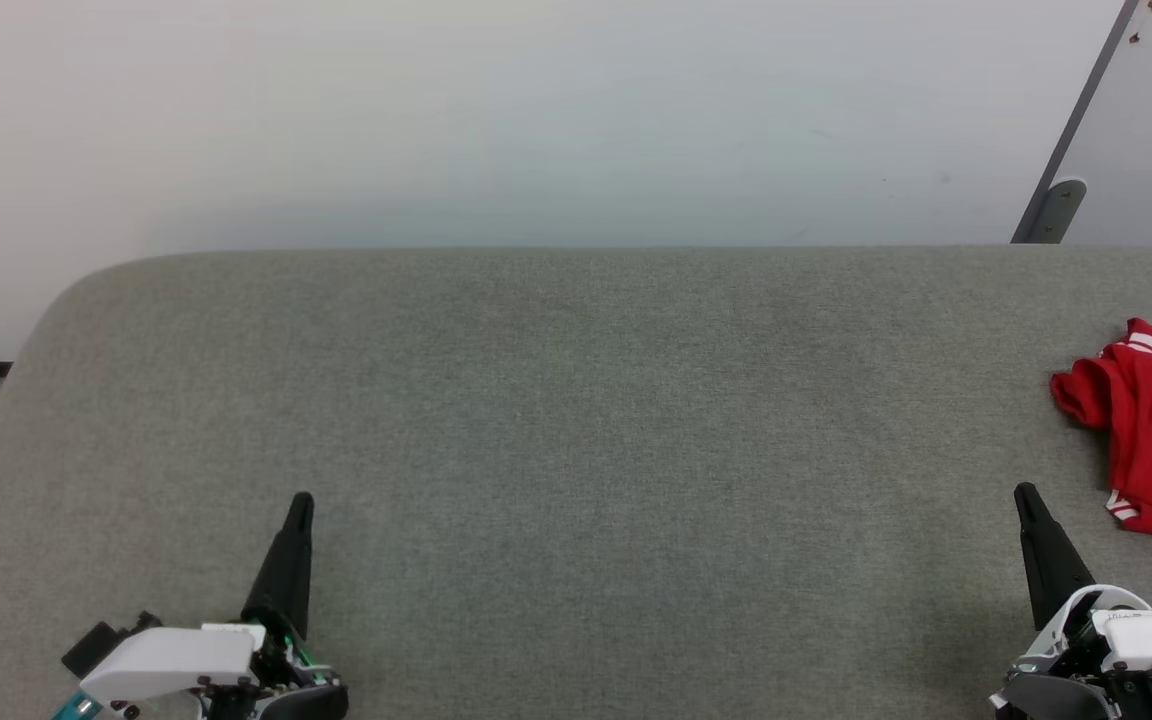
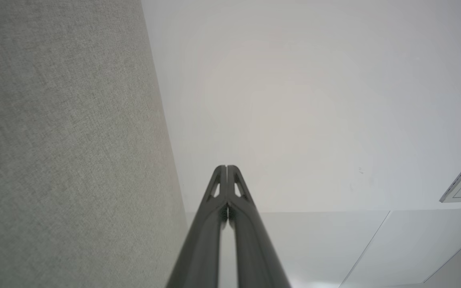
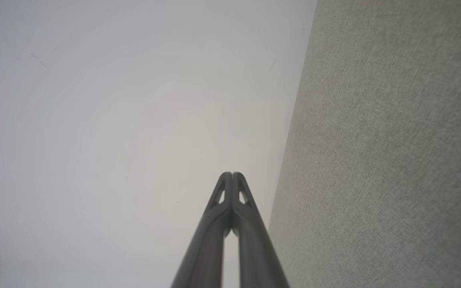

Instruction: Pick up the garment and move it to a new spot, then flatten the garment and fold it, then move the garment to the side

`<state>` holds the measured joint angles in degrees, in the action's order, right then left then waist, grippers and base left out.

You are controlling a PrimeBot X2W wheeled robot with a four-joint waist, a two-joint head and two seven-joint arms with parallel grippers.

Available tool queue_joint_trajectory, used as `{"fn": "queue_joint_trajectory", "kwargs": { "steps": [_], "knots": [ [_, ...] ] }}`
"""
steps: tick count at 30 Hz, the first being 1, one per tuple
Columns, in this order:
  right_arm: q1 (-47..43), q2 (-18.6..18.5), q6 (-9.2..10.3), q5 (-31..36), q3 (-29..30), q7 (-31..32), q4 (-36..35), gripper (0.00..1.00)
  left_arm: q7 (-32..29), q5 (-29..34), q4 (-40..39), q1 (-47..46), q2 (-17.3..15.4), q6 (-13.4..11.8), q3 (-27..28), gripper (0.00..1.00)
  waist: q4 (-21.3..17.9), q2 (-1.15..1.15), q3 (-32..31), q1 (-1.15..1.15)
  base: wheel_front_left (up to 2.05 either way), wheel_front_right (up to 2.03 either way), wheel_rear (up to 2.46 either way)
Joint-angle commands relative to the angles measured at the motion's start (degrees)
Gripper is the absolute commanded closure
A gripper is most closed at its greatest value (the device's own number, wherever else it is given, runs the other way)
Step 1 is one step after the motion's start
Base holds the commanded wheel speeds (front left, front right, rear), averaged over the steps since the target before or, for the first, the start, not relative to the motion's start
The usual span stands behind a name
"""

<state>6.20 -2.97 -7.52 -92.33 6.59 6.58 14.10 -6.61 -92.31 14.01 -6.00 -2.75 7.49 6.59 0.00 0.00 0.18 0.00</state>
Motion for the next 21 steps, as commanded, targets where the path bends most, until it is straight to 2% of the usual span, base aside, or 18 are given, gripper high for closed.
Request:
{"fn": "queue_joint_trajectory", "kwargs": {
  "steps": [1,21],
  "knots": [
    [0.14,0.22,0.06,-0.16,-0.02,0.16,-0.11,1.00,-0.16,-0.09,0.06,-0.50,-0.02,0.00,0.10,1.00,0.00,0.00,0.00,0.00,0.00,0.00,0.00],
    [0.14,0.22,0.06,-0.16,-0.03,0.15,-0.11,1.00,-0.15,-0.10,0.06,-0.50,-0.03,0.00,0.11,1.00,0.00,0.00,0.00,0.00,0.00,0.00,0.00]
  ]
}}
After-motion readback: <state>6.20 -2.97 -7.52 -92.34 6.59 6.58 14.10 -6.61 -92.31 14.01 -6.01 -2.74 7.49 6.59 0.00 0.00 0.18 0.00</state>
